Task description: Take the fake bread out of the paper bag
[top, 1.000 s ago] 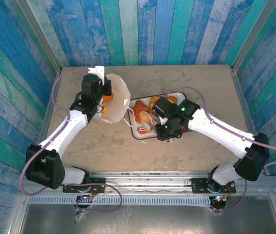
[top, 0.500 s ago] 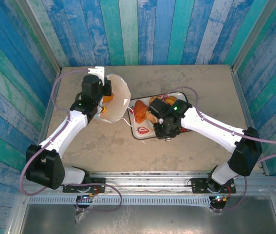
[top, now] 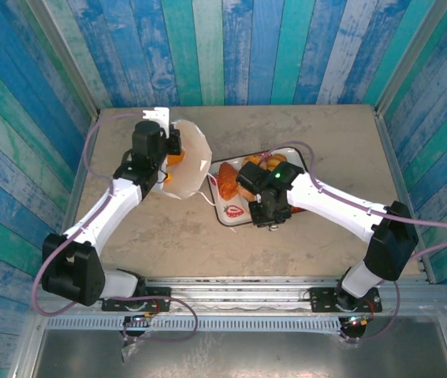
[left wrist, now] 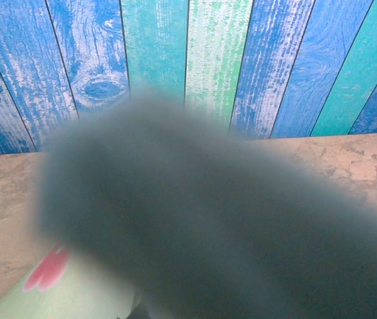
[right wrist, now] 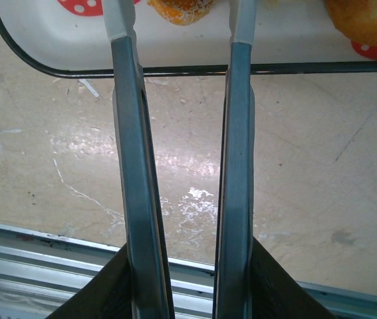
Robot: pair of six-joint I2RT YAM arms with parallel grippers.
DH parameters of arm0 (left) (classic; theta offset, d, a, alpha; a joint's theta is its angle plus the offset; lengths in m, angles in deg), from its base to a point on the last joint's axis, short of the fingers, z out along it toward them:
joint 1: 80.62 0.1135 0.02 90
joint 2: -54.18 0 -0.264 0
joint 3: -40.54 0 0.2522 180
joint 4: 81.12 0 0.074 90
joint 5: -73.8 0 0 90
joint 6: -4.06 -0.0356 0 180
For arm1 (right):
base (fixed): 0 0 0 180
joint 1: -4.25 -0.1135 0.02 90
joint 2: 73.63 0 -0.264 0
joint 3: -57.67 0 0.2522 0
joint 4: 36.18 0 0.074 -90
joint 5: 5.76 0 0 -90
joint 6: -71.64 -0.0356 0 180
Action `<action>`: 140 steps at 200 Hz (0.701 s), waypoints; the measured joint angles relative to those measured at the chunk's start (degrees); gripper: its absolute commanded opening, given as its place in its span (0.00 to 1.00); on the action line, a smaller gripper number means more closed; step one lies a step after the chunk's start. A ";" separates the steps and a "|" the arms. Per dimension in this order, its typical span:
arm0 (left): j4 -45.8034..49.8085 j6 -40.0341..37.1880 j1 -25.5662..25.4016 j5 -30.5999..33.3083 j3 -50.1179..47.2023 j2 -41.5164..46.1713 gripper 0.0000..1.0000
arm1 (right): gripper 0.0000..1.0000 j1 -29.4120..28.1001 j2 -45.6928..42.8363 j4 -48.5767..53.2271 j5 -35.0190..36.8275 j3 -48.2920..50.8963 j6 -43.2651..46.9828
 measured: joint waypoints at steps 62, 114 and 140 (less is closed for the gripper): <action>-0.04 -0.02 0.00 -0.17 0.00 0.00 0.00 | 0.45 0.04 0.07 1.03 0.26 -1.09 1.09; -0.04 -0.04 0.00 -0.17 0.00 0.00 0.00 | 0.45 0.02 -0.46 2.93 0.76 -4.61 1.84; -0.04 -0.07 0.00 -0.17 0.00 0.00 0.00 | 0.45 0.02 -1.73 4.87 1.62 -6.27 1.95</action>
